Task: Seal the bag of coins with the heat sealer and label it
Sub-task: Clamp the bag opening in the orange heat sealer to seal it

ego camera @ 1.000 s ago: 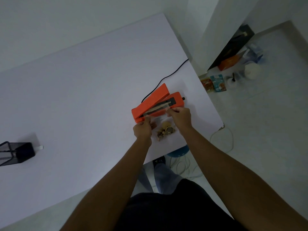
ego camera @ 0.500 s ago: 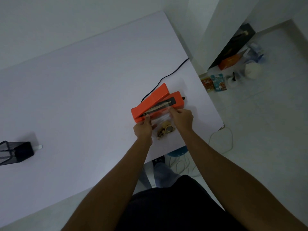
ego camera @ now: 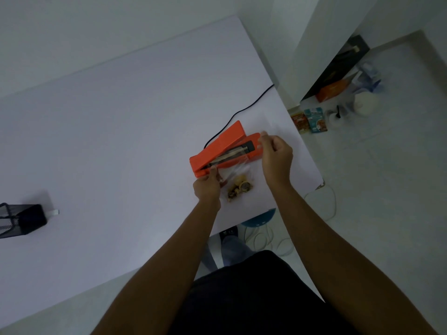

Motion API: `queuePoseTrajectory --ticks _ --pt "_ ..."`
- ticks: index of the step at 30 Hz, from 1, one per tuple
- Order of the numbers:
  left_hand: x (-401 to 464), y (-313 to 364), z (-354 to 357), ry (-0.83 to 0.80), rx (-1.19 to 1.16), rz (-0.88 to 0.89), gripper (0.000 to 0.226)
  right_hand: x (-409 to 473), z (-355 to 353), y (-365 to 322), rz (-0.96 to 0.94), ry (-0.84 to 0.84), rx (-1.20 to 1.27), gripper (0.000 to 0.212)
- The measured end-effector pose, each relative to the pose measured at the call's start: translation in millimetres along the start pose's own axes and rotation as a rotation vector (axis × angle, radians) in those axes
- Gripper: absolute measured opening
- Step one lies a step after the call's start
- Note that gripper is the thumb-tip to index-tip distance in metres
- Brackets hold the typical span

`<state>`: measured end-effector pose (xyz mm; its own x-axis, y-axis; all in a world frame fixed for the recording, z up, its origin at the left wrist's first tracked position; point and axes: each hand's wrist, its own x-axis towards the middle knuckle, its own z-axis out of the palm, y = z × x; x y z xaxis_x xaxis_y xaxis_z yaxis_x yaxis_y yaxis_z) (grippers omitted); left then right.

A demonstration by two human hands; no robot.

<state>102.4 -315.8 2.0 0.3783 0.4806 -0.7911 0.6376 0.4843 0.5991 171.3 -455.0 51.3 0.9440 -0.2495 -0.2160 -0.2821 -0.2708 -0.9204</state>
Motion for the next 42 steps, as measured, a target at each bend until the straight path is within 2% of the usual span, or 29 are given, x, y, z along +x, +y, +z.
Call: queuePoseTrajectory --ticks 3,6,8,11,14,16,21,25,29,34,38,42 --pt "0.6 0.2 0.8 0.013 0.004 0.004 0.02 -3.3 -3.5 -18.7 -0.081 -0.056 0.109 0.039" --pt "1.3 0.3 1.4 0.018 0.009 0.001 0.02 -7.4 -5.1 -31.2 -0.161 -0.139 0.132 0.033" --pt "1.3 0.3 1.4 0.021 0.01 0.003 0.02 -7.0 -3.3 -32.6 -0.166 -0.136 0.129 0.035" --pt "1.0 0.6 1.7 0.013 -0.002 0.004 0.018 -0.1 1.1 -14.4 -0.11 -0.091 -0.014 0.035" --pt "1.3 1.1 1.4 0.011 0.02 0.002 0.019 -0.5 1.3 22.3 0.04 -0.144 -0.207 0.03" --pt "1.9 1.3 1.6 0.009 0.034 0.005 0.02 -7.7 -1.1 47.4 0.114 -0.197 -0.25 0.031" --pt "-3.9 4.6 0.2 0.0 0.019 0.012 0.018 -20.1 -1.9 76.5 0.137 -0.33 -0.193 0.021" --pt "-6.8 0.6 -4.0 -0.115 0.021 0.059 0.029 -20.2 1.2 80.0 0.257 -0.311 -0.039 0.036" --pt "-8.1 -5.4 -7.1 -0.145 0.05 0.038 0.018 -17.7 2.9 81.8 0.307 -0.302 -0.02 0.039" --pt "-5.2 -6.8 -6.8 -0.119 0.054 0.051 0.018 -16.9 5.1 76.0 0.311 -0.283 -0.005 0.037" --pt "-4.7 -5.9 -6.3 -0.119 0.042 0.079 0.018 -15.7 6.3 74.3 0.285 -0.289 0.039 0.026" --pt "-4.4 -5.5 -7.3 -0.141 0.05 0.056 0.012 -14.7 4.2 75.2 0.329 -0.3 0.077 0.028"
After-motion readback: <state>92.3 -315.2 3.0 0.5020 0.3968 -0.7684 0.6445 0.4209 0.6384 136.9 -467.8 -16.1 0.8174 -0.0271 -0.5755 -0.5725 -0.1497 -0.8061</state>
